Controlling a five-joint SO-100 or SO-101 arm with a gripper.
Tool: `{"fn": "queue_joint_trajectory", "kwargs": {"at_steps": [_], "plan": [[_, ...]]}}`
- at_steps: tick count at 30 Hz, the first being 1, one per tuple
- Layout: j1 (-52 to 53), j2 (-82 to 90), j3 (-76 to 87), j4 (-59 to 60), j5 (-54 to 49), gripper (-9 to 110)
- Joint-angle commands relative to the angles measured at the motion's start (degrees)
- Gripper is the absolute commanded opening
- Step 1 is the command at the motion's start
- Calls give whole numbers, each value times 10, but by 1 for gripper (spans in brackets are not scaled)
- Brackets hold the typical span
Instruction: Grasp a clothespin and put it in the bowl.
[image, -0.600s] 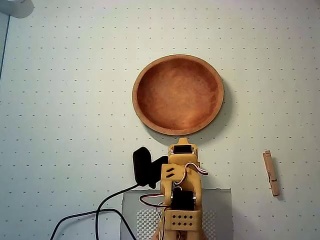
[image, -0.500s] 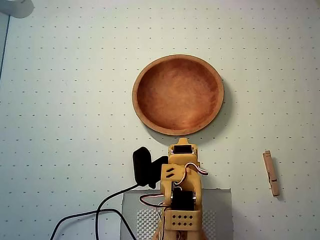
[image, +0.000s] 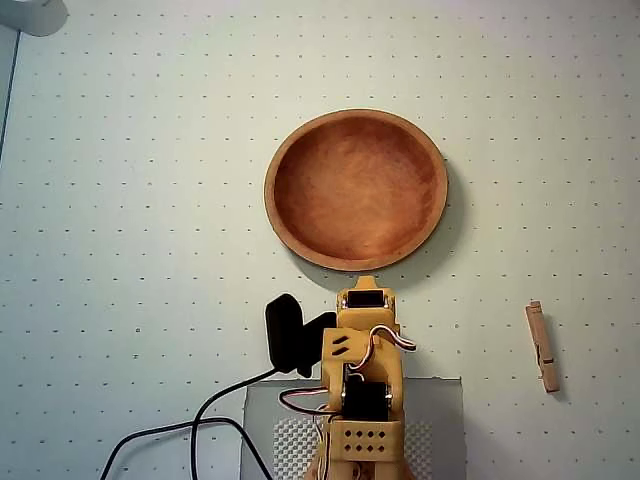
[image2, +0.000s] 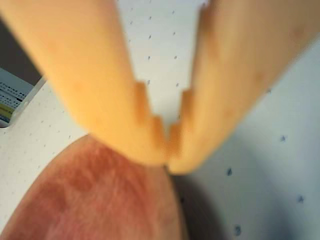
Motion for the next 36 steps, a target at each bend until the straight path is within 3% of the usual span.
{"fn": "queue_joint_trajectory", "kwargs": {"at_steps": [1,11,20,23,28,36], "plan": [[0,5,-12,-3,-4,-2],[7,4,-164,4,-15,-2],[8,4,-335,5,-200,9],[8,-2,-359,6,-266,7],[17,-88,-411,39,-336,3],[52,-301,-564,132,-411,8]]}}
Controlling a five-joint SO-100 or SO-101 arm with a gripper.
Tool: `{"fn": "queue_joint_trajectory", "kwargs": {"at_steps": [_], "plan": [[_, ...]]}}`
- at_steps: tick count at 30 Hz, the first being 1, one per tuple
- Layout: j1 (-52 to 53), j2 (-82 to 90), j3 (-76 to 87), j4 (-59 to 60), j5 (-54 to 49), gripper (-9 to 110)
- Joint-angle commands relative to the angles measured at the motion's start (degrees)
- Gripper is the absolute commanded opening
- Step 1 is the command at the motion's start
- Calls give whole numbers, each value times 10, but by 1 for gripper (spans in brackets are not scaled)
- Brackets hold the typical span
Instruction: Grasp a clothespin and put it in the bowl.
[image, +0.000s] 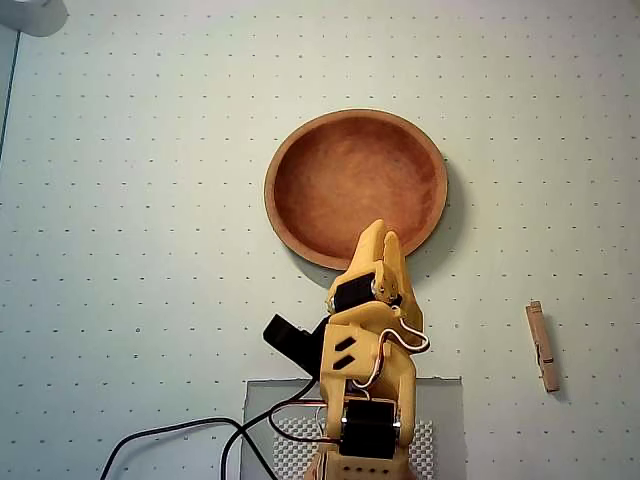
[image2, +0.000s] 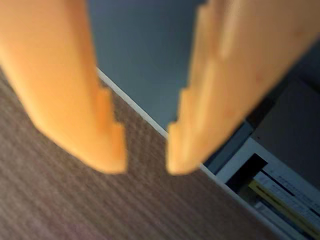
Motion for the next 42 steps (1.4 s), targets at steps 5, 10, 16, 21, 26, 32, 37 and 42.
{"fn": "queue_joint_trajectory", "kwargs": {"at_steps": [5,10,16,21,26,32,37,42], "plan": [[46,-202,-147,119,-138,13],[93,-269,-178,220,-257,15],[163,-319,-204,287,-341,17],[238,-346,-234,287,-384,17],[309,-370,-250,291,-434,17],[400,-403,-250,293,-495,17],[503,-437,-250,292,-536,17],[581,-461,-241,294,-582,17]]}}
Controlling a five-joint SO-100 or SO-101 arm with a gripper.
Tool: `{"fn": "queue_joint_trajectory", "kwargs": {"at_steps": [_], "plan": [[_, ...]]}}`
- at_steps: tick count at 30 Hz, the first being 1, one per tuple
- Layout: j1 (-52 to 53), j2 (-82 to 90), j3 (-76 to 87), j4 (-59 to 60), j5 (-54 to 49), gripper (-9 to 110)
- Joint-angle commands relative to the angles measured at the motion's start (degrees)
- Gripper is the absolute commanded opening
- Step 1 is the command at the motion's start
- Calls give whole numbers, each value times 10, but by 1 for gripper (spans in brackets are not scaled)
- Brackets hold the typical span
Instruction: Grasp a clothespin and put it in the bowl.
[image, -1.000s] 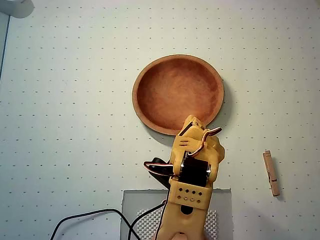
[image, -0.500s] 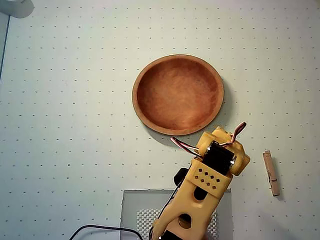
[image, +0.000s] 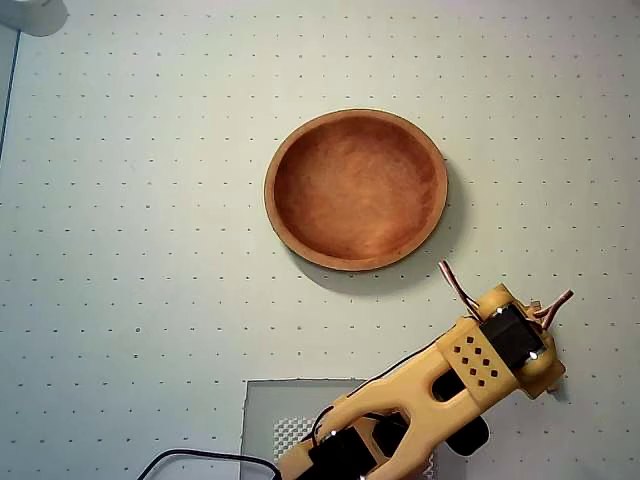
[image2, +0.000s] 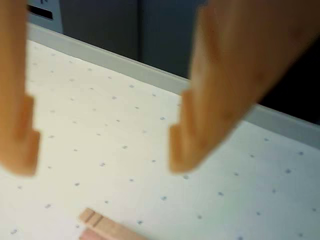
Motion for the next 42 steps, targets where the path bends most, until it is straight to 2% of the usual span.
{"fn": "queue_joint_trajectory", "kwargs": {"at_steps": [1,13,26,31,38,42], "plan": [[49,-16,-25,4,-36,17],[139,-110,-33,-4,-64,17],[91,-124,-38,-11,-62,16],[33,-131,-40,-81,-61,16],[-20,-201,-44,-243,-62,16],[-38,-239,-44,-284,-62,16]]}}
